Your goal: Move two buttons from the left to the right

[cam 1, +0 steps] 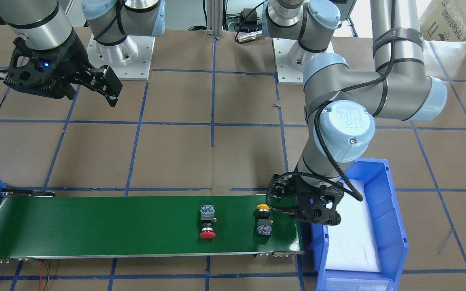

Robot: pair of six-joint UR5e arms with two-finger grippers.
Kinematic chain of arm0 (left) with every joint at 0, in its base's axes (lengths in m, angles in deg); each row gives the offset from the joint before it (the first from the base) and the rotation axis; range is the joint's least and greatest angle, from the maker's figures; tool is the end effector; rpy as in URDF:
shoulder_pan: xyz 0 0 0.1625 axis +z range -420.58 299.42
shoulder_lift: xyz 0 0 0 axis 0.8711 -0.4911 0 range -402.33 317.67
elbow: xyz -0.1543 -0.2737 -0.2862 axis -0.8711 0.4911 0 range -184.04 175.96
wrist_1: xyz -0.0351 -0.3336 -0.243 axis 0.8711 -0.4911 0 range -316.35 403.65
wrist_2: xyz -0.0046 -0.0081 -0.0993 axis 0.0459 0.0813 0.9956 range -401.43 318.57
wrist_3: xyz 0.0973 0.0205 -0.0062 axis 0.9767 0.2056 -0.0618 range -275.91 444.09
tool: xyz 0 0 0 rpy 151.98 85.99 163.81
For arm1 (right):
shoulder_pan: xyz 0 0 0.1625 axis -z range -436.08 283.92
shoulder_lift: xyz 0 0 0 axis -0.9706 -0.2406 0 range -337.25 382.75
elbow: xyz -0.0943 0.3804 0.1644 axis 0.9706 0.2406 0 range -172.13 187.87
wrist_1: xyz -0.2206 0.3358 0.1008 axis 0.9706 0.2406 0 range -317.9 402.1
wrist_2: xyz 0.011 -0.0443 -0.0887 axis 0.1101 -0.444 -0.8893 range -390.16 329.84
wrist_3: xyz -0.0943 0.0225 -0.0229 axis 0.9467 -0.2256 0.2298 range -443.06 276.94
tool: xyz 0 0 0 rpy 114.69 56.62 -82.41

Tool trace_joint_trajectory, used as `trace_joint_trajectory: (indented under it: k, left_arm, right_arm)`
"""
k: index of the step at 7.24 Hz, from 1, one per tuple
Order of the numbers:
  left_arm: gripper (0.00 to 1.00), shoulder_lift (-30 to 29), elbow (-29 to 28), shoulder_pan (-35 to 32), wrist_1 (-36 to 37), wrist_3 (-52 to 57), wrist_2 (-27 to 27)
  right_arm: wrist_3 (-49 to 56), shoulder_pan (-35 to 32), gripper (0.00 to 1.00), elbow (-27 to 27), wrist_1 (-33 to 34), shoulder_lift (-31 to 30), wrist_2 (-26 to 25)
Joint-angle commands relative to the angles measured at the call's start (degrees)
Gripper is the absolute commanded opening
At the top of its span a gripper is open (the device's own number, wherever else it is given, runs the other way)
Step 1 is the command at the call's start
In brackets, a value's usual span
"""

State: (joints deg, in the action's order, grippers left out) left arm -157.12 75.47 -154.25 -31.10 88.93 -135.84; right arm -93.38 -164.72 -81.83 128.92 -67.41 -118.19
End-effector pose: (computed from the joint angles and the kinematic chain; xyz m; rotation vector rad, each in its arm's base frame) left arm -0.1675 -0.6503 0.3538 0.2260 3.0559 -0.0242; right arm 0.1252 -0.4889 0.4865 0.3175 3.0938 0.0777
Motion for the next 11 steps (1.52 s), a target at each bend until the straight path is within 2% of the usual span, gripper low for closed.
trace_joint_trajectory:
  k: [1,2,3,4,5,9,11]
  left_arm:
    - [0.98,5.94,1.69,2.0,-3.19,0.0,-3.23]
    - [0.99,11.11,2.31,1.3,-10.0,-1.31,-1.66]
    - [1.0,15.08,1.36,0.6,-16.77,-2.01,6.53]
    - [1.0,17.04,1.87,0.25,-19.36,-1.24,3.74]
    - [1.0,16.1,2.31,-0.19,-19.21,-1.67,0.15]
    - [1.0,20.29,5.91,-0.9,-19.29,-1.58,-0.24]
    - [1.0,24.68,11.43,-0.46,-18.51,-1.49,-0.33]
  right_arm:
    - [-0.05,-0.22,1.0,-0.13,0.11,-0.28,0.31]
    - [0.21,-0.13,1.0,-0.13,0.19,-0.19,0.31]
    - [0.3,-0.22,1.0,-0.13,0.28,-0.02,0.31]
    - [0.3,-0.22,1.0,-0.13,0.37,-0.01,0.23]
    - [0.21,-0.22,1.0,-0.13,0.37,-0.01,0.31]
    - [0.3,-0.13,1.0,-0.13,0.63,0.07,0.31]
    - [0.3,-0.13,1.0,-0.22,0.63,0.07,0.22]
